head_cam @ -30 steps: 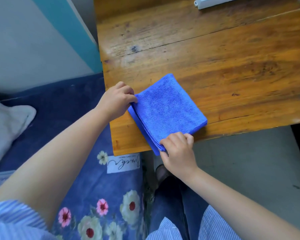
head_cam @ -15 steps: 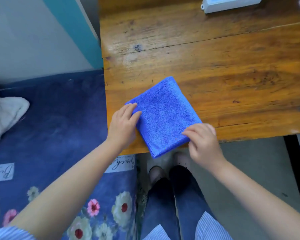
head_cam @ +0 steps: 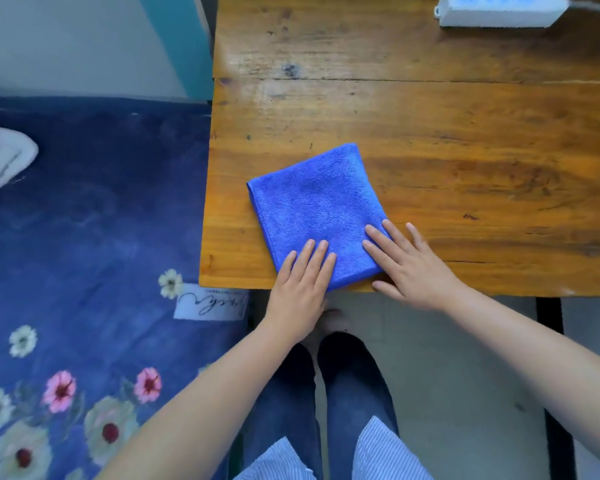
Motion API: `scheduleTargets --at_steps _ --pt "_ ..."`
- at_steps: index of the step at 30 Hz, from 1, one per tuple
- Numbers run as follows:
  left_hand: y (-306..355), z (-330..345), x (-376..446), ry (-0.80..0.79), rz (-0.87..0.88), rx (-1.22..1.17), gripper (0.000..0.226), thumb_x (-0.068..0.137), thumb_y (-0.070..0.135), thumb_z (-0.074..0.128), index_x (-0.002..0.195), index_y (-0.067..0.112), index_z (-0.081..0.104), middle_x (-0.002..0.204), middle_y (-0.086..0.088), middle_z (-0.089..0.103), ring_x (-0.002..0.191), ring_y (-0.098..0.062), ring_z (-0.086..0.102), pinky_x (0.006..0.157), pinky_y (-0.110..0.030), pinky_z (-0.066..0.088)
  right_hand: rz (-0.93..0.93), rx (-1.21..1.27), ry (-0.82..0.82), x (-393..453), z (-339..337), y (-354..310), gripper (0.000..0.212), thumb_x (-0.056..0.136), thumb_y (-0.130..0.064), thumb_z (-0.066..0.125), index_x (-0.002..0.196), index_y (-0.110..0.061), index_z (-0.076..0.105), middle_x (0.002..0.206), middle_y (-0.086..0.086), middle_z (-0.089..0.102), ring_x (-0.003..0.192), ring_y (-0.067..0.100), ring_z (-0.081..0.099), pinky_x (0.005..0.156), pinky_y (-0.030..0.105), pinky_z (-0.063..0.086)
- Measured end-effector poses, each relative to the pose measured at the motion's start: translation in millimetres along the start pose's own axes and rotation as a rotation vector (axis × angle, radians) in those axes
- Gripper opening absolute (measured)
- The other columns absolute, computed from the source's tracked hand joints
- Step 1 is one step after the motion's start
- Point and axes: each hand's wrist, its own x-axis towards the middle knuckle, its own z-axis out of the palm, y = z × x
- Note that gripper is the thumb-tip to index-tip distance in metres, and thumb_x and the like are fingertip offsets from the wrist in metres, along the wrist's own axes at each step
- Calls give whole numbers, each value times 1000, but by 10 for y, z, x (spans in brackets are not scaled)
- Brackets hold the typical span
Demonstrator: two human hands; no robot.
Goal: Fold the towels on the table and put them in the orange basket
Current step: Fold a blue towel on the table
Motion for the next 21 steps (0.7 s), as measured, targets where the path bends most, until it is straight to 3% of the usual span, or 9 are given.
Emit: scheduleTargets --at_steps 2,4,6,9,12,13,15,18,21 --pt "-27 17 14 104 10 25 37 75 19 46 101 18 73 106 -1 71 101 -20 66 79 -33 55 -13 -15 42 12 2 2 73 52 -40 85 113 -6 64 121 14 62 109 36 60 80 61 46" --pt "-43 -6 23 172 -12 46 40 74 13 39 93 15 75 88 -1 74 91 -25 55 75 -31 55 -67 -15 114 30 -3 32 60 53 -34 85 105 -8 69 115 11 66 102 31 65 79 54 51" --pt "-34 -37 5 230 -15 85 40 72 11 39 89 12 75 74 -1 70 77 -22 43 74 -36 45 -148 -46 187 75 -25 96 42 57 -26 83 95 -11 72 106 9 71 91 24 69 79 39 51" --pt "-20 -157 -25 195 -18 68 36 71 8 39 77 12 74 64 -1 66 56 -20 58 62 -30 39 -293 -131 226 181 -96 193 22 67 -8 63 87 -9 72 95 9 72 75 21 68 72 33 43" --pt "-39 -262 -29 136 -52 13 29 69 4 42 60 12 69 55 -1 60 45 -19 56 43 -22 43 -348 -217 231 276 -175 180 34 78 -6 38 79 -9 71 82 7 71 63 21 63 65 26 49" --pt "-44 -305 -28 114 -67 -4 27 66 2 43 57 11 66 53 -1 59 45 -19 55 41 -22 42 -351 -260 241 286 -189 152 33 79 -7 39 76 -10 71 78 6 70 61 21 61 65 27 47" --pt "-45 -407 -37 112 -89 -33 20 58 -3 51 55 11 65 52 -2 59 44 -20 55 39 -21 41 -346 -316 190 294 -240 94 12 67 -13 58 72 -12 69 71 4 66 58 20 58 67 30 45" --pt "-42 -572 -66 92 -142 -126 24 40 -9 72 58 6 66 53 -6 60 44 -21 56 37 -21 41 -279 -321 83 278 -301 13 22 49 -17 71 70 -13 67 68 2 63 58 20 57 71 34 35" --pt "-46 -756 -160 78 -227 -161 32 32 -13 78 58 2 66 52 -8 60 44 -22 56 36 -22 43 -220 -251 58 242 -404 -124 23 43 -14 74 64 -13 64 61 1 59 54 20 55 67 33 27"
